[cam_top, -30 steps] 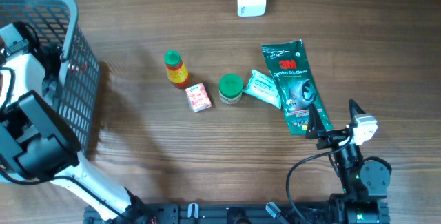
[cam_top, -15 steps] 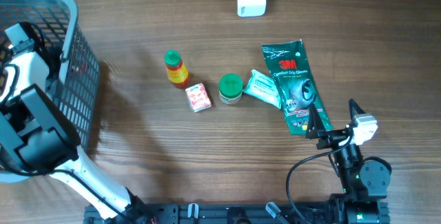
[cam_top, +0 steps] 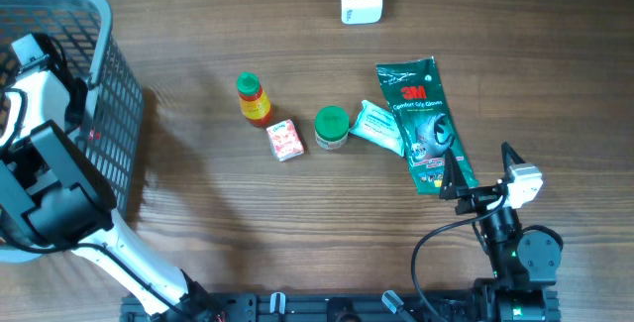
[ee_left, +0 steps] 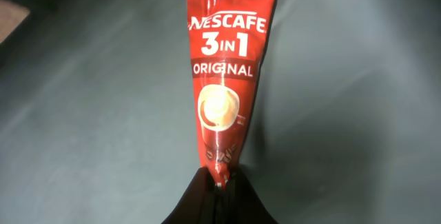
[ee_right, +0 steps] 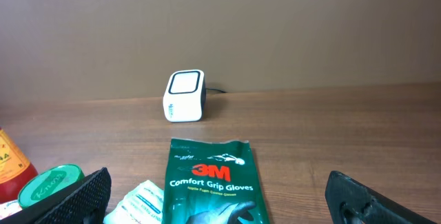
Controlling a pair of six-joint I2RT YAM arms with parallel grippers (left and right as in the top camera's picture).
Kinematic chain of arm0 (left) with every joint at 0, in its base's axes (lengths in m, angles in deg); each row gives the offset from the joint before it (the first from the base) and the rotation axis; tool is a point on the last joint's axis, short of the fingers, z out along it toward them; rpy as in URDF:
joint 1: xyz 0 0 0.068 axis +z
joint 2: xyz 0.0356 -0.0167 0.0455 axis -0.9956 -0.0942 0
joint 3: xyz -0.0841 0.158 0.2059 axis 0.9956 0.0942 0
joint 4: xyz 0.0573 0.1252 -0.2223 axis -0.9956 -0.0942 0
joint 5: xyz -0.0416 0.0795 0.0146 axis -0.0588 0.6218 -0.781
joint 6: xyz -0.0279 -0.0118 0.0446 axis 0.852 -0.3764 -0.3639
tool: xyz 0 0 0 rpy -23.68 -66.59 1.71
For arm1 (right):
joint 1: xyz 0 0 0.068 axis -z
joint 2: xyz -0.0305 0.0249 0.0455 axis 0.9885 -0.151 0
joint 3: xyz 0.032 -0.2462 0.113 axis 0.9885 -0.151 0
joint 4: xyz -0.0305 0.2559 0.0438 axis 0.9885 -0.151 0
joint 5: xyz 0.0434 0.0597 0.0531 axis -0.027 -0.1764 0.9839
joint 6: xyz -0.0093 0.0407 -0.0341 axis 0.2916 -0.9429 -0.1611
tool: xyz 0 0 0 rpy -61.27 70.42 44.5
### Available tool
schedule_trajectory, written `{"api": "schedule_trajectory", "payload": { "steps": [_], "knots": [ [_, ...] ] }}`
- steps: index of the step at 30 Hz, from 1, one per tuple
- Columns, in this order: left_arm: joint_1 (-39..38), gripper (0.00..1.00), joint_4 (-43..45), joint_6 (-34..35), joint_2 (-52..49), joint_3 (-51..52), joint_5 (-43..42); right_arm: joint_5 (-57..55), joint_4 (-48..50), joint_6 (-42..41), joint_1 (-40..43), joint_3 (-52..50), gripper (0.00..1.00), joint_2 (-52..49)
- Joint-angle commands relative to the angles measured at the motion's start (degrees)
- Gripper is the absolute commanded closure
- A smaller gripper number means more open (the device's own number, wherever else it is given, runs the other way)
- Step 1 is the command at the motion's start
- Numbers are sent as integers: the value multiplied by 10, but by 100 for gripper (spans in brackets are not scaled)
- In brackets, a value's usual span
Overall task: Scan the item barcode
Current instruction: 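Reach into the basket and grasp the red Nescafe stick with left gripper, then carry the Nescafe stick out and lay it beside the jar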
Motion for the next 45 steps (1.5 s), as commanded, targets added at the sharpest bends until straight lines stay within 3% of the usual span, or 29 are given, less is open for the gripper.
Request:
{"api": "schedule_trajectory", "payload": {
  "steps": [1,8,15,21,26,33,37,42,45],
  "knots": [
    [2,96,-49,11,10,18,31,-10,2,7,-3,-1,0,2],
    [2,96,-117,76,212,-1,-3,-10,2,7,-3,-1,0,2],
    [2,96,-163,131,400,-1,-143,-10,2,7,-3,-1,0,2],
    [-30,96,-163,136,530,0,-353,-10,2,7,-3,-1,0,2],
    [-196,96,-172,143,552,11,-385,-10,2,7,-3,-1,0,2],
    [-504,96,-90,191,524,114,-225,-10,2,7,-3,-1,0,2],
    [-677,96,50,191,474,217,-159,-10,2,7,-3,-1,0,2],
    [-777,96,189,191,342,266,-119,-10,2,7,-3,-1,0,2],
    [-788,96,219,191,273,265,-120,-10,2,7,-3,-1,0,2]
  ]
}}
